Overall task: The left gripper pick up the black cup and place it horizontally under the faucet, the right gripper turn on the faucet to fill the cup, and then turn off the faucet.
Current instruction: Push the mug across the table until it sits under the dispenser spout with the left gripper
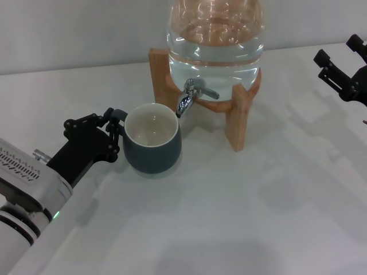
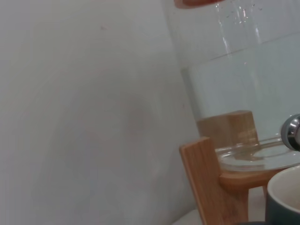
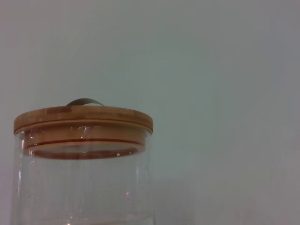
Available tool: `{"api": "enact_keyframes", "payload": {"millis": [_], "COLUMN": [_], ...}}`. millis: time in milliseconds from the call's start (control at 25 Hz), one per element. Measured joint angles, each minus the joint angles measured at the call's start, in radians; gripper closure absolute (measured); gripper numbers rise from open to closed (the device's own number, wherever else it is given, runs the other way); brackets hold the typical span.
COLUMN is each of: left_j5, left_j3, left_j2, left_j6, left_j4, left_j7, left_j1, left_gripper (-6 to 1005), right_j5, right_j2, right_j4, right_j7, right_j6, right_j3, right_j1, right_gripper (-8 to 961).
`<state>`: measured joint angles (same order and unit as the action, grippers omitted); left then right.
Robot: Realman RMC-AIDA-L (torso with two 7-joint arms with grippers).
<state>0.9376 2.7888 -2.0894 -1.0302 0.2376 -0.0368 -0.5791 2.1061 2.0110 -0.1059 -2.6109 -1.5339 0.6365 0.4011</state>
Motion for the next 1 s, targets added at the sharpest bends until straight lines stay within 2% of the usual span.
{"api": "enact_keyframes", "payload": {"millis": [1000], "left_j5": [0.012], "left_j3": [-0.009], "left_j2": [-0.002], "left_j6": [0.035], "left_j4": [-0.007], "left_j7": [0.009], "left_j1": [0.022], "left_gripper": [912], "right_j5": [0.0], "right_j2": [0.001], "right_j4": [0.0], "right_j7": [0.0], "right_j6": [0.002], "right_j3": [0.0], "right_j1": [0.002], "right_gripper": [93]}}
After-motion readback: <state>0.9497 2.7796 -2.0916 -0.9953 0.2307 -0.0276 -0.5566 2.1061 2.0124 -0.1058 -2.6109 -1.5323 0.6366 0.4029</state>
